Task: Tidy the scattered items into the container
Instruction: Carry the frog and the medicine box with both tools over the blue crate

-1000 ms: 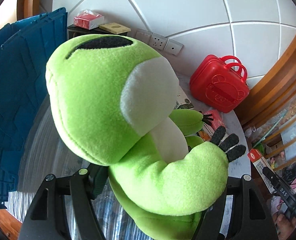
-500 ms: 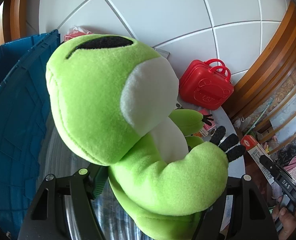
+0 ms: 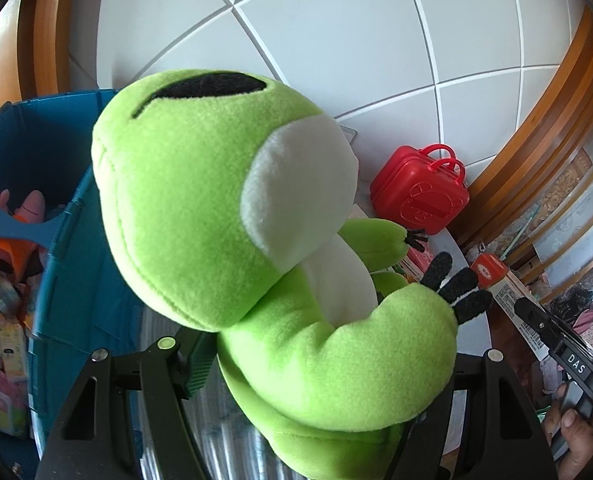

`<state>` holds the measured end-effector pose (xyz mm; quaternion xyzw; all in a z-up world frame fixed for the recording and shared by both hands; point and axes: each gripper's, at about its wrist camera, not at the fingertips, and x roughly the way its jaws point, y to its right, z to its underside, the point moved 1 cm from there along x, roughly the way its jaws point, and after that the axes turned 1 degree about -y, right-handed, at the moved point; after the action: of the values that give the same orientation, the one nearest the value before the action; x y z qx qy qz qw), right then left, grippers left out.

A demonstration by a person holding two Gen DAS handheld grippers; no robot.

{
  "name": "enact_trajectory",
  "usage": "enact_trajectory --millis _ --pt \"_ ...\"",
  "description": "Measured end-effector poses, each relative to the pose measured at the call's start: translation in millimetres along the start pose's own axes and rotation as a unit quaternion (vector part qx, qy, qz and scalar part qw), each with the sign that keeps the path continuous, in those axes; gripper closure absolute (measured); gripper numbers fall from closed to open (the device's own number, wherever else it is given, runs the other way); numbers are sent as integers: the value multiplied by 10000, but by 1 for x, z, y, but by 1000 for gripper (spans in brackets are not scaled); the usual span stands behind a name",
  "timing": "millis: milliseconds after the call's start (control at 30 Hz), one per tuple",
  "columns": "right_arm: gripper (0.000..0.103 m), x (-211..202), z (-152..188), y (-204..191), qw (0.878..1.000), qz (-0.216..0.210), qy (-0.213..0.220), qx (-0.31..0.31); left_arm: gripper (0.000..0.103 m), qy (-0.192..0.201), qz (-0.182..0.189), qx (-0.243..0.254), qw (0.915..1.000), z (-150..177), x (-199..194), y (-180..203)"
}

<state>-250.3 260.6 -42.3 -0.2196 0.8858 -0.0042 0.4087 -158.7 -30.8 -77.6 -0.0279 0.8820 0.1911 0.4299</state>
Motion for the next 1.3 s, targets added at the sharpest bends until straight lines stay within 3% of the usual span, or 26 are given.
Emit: enact_trajectory --millis 767,1300 --pt "62 21 -23 -187 9963 -547 66 -655 34 254 -147 -326 9990 -29 -72 -142" --pt "62 43 -23 -307 9875 -1045 1 -1180 34 435 -562 -751 9946 -32 -125 -260"
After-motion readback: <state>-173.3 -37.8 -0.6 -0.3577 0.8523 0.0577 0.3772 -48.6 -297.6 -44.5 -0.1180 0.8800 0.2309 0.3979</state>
